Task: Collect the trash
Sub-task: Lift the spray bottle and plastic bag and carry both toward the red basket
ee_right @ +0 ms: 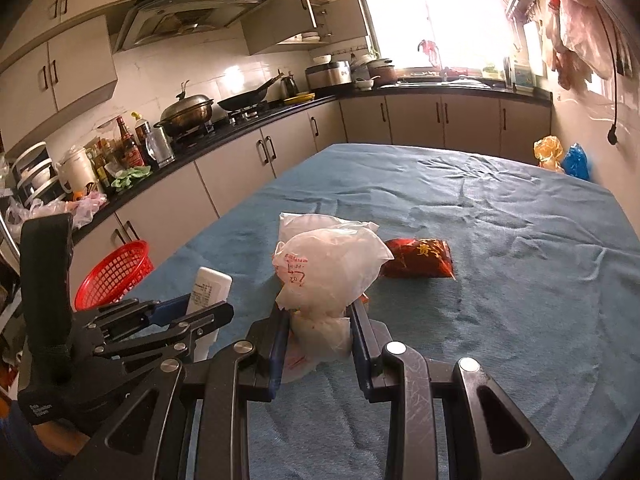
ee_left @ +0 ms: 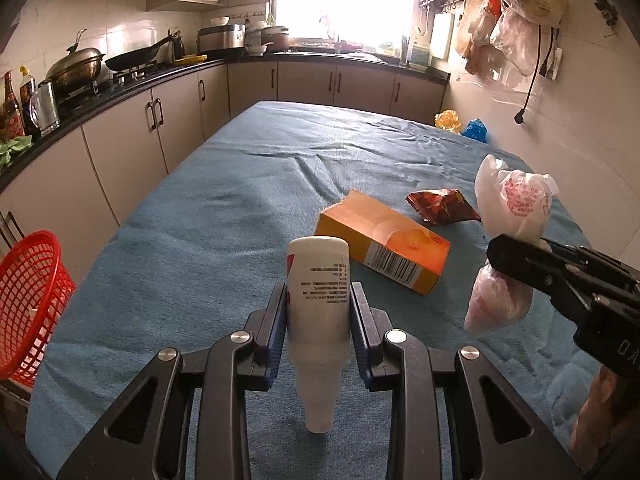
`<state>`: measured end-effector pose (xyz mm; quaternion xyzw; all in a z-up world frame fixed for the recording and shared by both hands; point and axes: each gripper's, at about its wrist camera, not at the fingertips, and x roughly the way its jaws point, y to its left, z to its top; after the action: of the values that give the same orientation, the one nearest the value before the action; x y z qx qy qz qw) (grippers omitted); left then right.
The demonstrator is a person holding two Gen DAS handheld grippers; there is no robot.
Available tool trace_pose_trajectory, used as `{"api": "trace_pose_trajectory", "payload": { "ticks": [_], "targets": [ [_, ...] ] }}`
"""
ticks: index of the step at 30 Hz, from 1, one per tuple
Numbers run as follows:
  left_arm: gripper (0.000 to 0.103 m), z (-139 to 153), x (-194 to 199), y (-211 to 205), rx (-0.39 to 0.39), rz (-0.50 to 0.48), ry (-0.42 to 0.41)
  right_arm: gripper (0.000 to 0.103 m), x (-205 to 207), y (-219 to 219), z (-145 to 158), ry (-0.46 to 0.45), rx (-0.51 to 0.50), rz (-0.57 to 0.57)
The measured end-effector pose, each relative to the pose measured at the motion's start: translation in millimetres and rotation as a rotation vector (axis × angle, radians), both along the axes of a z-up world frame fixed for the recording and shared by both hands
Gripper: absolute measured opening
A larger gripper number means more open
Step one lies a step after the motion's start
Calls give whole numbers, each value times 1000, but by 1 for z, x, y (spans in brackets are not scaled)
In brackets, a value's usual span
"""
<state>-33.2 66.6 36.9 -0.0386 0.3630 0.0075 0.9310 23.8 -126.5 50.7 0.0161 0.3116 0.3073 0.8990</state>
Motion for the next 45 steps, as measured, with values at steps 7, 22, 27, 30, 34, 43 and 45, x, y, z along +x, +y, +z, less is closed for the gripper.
{"api": "trace_pose_trajectory", "payload": {
  "ticks": [7, 22, 27, 30, 34, 43, 45],
  "targets": [
    [29, 3, -7, 3, 1, -3, -11, 31, -3, 4, 0, -17, -11, 10],
    [29, 15, -35, 27, 8, 24, -56, 31, -26, 11, 16, 9, 68, -6],
    [29, 14, -38, 33, 3, 37, -60, 31, -31, 18, 17, 25, 82, 6],
    [29, 14, -40, 38, -3, 44, -63, 31, -33, 23, 17, 32, 83, 10],
    [29, 14, -43, 44, -7, 53, -67, 31, -34, 28, 16, 42, 79, 17],
    [29, 14, -47, 55, -22, 76, -71, 31, -37, 43, 15, 50, 68, 38],
    [29, 14, -47, 58, -24, 80, -71, 31, -36, 45, 15, 55, 65, 43]
  ]
}}
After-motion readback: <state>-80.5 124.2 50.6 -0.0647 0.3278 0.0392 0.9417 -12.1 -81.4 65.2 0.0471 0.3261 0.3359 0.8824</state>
